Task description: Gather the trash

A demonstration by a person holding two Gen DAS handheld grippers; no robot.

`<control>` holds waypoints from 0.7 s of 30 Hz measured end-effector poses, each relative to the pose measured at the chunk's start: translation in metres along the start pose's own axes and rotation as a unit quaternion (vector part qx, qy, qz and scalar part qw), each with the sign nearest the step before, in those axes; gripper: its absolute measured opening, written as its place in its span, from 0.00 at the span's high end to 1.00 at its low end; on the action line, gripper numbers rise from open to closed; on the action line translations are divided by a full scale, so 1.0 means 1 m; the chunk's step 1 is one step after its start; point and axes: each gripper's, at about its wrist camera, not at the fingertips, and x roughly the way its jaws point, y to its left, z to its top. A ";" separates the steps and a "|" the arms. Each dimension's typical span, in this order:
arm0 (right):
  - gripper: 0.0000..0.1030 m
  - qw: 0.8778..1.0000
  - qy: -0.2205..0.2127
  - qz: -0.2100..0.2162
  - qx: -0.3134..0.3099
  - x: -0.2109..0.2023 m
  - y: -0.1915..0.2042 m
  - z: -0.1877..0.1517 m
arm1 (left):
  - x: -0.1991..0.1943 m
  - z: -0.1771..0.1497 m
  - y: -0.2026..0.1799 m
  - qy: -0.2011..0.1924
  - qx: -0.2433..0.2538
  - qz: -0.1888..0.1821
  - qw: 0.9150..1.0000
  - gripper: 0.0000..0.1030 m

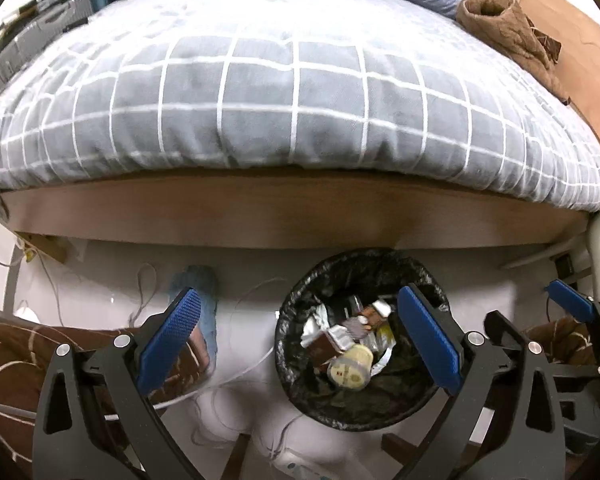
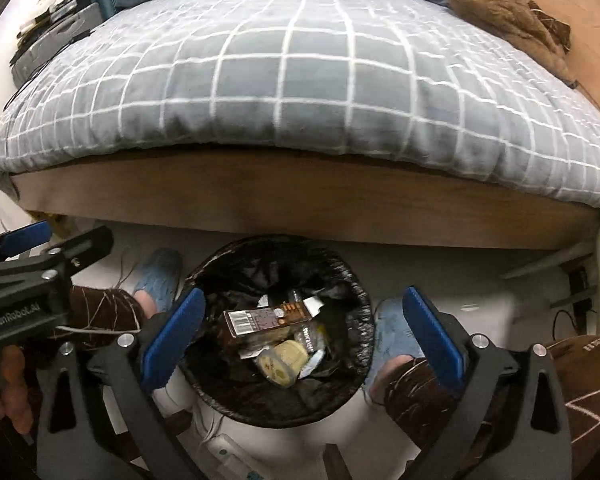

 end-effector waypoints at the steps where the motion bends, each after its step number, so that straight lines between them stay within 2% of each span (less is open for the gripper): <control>1: 0.07 1.000 -0.007 -0.005 0.001 -0.004 -0.004 0.003 | -0.003 0.002 -0.003 -0.004 0.004 0.000 1.000 0.06; 9: 0.07 0.997 -0.064 -0.033 0.014 -0.054 -0.030 0.022 | -0.053 0.020 -0.021 -0.046 0.016 -0.019 0.999 0.06; 14: 0.07 0.994 -0.103 -0.034 0.021 -0.096 -0.037 0.032 | -0.099 0.030 -0.029 -0.086 0.022 -0.030 0.996 0.06; 21: 0.07 0.989 -0.142 -0.030 0.033 -0.150 -0.038 0.032 | -0.143 0.028 -0.033 -0.114 0.031 -0.032 0.992 0.06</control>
